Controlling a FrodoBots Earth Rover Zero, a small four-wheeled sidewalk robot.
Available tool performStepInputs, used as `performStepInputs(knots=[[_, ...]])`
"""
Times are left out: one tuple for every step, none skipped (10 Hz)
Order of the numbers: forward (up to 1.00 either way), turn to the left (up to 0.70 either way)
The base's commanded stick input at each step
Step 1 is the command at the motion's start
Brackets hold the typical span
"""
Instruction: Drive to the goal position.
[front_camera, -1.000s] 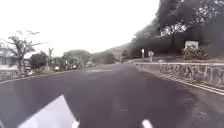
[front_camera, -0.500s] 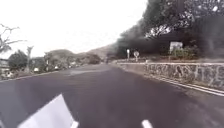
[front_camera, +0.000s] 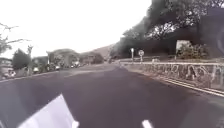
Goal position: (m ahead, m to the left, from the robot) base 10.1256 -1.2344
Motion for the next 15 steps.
performStepInputs(knots=[[1.0,0.0],[1.0,0.0],[1.0,0.0],[1.0,0.0],[1.0,0.0],[1.0,0.0],[1.0,0.0],[1.0,0.0],[1.0,0.0],[1.0,0.0],[1.0,0.0],[1.0,0.0],[1.0,0.0],[1.0,-0.19],[1.0,-0.4]])
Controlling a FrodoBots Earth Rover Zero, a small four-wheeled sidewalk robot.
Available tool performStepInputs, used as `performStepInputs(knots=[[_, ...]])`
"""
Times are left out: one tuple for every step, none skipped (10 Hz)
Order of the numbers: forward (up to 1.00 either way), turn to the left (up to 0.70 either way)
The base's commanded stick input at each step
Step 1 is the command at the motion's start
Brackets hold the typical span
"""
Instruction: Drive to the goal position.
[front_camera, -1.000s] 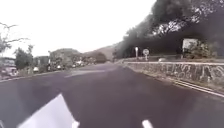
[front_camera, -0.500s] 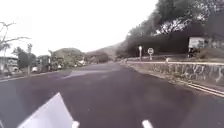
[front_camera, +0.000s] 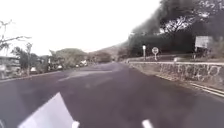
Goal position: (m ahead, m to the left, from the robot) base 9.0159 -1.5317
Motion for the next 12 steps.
performStepInputs(knots=[[1.0,-0.4],[1.0,-0.4],[1.0,-0.4],[1.0,-0.4],[1.0,-0.4],[1.0,-0.4],[1.0,-0.26],[1.0,0.0],[1.0,0.0],[1.0,-0.09],[1.0,-0.26],[1.0,-0.34]])
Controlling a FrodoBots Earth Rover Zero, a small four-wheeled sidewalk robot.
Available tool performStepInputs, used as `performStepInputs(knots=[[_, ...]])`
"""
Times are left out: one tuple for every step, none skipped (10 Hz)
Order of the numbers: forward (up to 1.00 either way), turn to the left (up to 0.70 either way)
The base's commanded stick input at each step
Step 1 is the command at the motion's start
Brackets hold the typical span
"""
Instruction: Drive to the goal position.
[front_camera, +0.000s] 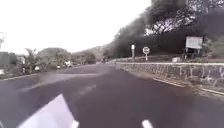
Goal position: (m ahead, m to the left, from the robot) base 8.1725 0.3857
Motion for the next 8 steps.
performStepInputs(knots=[[1.0,0.0],[1.0,0.0],[1.0,0.0],[1.0,0.0],[1.0,0.0],[1.0,0.0],[1.0,0.0],[1.0,0.0]])
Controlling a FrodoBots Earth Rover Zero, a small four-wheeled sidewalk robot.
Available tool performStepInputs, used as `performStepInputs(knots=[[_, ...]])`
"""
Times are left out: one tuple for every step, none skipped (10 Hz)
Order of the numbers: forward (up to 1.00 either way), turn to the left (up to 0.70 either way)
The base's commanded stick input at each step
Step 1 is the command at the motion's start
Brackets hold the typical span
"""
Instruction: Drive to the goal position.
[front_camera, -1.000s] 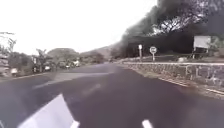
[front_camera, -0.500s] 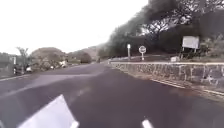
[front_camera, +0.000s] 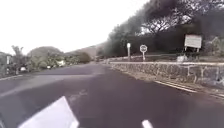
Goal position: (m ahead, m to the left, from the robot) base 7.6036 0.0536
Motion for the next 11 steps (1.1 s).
performStepInputs(knots=[[1.0,0.0],[1.0,0.0],[1.0,0.0],[1.0,0.0],[1.0,0.0],[1.0,0.0],[1.0,0.0],[1.0,0.0],[1.0,0.0],[1.0,0.0],[1.0,0.0]])
